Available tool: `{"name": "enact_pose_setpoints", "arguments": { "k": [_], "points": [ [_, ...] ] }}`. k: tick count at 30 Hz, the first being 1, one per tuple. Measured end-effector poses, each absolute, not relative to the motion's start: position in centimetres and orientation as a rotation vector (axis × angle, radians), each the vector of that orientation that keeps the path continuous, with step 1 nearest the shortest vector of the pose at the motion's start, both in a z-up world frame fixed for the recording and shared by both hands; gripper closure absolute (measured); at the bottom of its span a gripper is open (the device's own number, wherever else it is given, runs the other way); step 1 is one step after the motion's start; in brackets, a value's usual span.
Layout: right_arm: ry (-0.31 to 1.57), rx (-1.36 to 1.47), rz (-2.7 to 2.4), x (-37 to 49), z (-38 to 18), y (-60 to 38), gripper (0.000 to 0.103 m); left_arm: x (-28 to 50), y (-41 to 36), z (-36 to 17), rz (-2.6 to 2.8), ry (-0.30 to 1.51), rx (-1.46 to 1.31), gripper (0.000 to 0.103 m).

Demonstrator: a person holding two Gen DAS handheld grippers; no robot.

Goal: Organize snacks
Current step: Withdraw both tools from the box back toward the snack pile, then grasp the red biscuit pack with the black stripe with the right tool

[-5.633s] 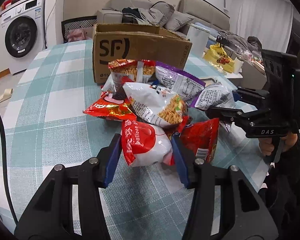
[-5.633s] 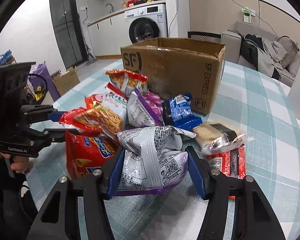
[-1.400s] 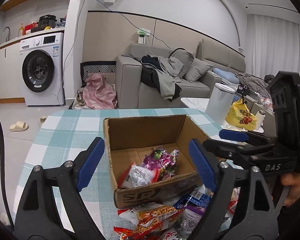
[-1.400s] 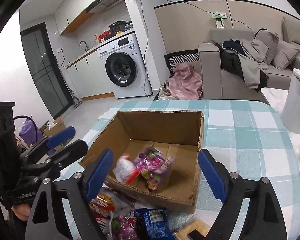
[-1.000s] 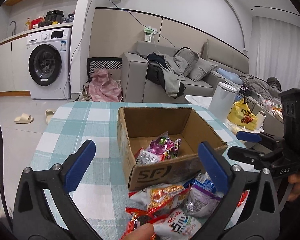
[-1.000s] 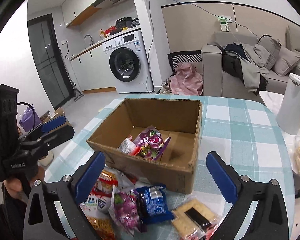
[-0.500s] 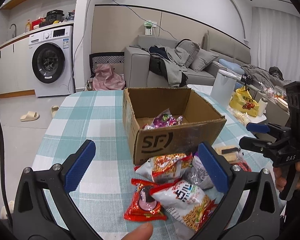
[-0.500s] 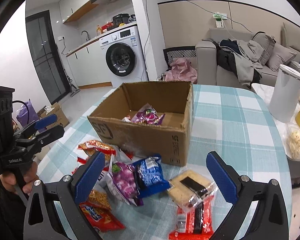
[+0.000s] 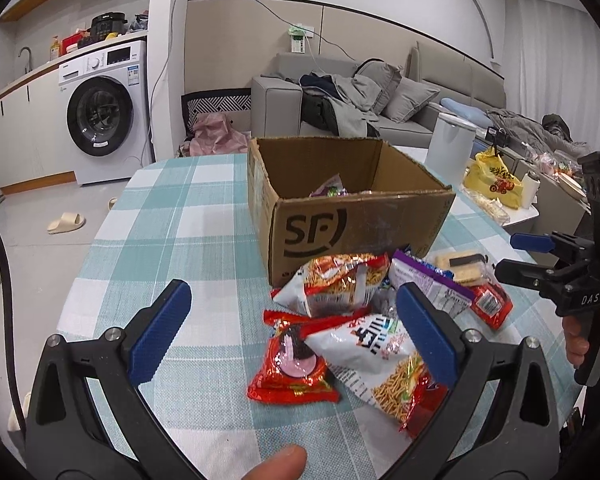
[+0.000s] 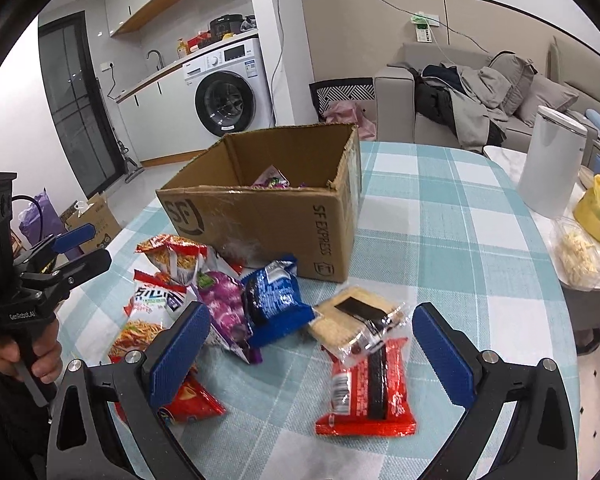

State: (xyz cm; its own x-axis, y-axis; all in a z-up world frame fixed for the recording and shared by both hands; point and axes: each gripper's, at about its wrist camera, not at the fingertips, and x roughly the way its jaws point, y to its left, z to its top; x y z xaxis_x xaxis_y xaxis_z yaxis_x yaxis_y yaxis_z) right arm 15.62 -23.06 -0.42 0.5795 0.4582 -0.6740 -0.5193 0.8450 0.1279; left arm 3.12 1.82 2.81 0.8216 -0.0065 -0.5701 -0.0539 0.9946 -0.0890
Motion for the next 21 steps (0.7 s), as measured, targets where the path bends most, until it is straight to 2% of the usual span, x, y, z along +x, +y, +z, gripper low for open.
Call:
{"name": "enact_pose_setpoints", "arguments": {
  "k": [21],
  "points": [
    [0.889,-0.121,0.552,15.6,-4.8,-24.4,0.001,3.6,0.2,-0.1,-0.048,0.703,-0.104,0.001]
  ]
}}
